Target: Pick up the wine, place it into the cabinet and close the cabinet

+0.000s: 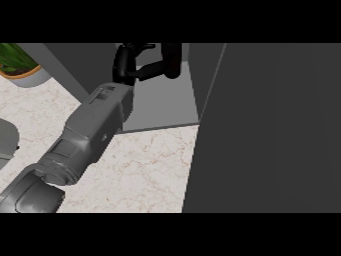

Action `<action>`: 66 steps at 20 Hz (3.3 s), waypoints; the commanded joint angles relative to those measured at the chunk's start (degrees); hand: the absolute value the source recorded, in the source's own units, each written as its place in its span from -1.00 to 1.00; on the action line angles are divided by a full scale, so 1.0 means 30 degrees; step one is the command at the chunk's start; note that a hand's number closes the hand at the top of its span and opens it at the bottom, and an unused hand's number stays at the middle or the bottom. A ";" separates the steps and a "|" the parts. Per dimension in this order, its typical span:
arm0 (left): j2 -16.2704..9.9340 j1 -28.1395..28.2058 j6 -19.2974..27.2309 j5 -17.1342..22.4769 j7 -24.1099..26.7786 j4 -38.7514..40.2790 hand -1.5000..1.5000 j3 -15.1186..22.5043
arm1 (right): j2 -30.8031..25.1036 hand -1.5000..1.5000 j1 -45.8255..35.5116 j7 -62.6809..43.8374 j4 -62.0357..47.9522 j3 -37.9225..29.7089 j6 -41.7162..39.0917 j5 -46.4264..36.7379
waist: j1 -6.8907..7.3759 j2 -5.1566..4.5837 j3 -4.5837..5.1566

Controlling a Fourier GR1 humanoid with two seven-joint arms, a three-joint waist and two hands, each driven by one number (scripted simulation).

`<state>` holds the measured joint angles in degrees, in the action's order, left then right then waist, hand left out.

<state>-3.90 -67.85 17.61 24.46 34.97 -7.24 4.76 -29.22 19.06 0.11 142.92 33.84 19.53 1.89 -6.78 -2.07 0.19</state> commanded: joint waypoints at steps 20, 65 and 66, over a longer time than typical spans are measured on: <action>0.1293 0.0384 -0.3473 0.1222 -0.0183 -0.2186 -1.00 -0.0180 | -0.0557 -1.00 0.1806 -0.2708 0.4291 -0.0297 0.0856 0.0152 | 0.1518 0.0761 -0.0032; -0.3574 2.1482 -0.7066 0.4459 -0.3174 -2.5160 -1.00 0.4619 | -0.3697 -1.00 0.2527 -0.2046 0.4604 -0.0838 -0.2479 0.2157 | 0.2203 0.0781 -0.0049; -0.3671 2.1137 -0.6176 0.4098 -0.3908 -2.5731 -1.00 0.4730 | -0.3952 -1.00 0.2169 -0.2490 0.4518 -0.0145 -0.2968 0.1952 | 0.2307 0.0792 -0.0046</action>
<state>-12.73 -5.53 -1.03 36.81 23.67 -82.28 20.55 -38.05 23.35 -1.64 144.27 30.47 14.42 2.04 0.07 0.32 0.04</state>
